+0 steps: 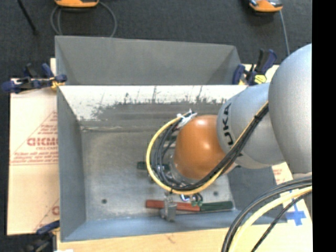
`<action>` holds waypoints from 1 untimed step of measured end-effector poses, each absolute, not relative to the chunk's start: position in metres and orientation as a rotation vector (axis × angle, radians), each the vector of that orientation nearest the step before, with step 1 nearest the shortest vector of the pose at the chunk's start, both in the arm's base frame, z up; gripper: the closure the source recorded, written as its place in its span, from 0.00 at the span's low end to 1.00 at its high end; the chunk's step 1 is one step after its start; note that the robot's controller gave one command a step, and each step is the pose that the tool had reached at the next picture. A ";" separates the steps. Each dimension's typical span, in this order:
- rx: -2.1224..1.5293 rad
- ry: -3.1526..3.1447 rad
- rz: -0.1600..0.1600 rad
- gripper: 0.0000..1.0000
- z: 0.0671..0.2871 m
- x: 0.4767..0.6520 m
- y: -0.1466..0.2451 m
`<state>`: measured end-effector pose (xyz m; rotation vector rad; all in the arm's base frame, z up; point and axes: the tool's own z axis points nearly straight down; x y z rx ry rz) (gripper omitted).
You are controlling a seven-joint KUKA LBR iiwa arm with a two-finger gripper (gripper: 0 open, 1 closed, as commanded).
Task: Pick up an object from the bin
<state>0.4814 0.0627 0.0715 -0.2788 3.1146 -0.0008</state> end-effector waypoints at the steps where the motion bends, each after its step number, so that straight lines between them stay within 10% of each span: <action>1: -0.275 3.126 0.003 1.00 0.070 0.478 0.064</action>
Offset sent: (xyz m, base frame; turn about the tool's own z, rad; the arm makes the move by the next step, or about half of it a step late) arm 0.0000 0.0000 0.0000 0.0000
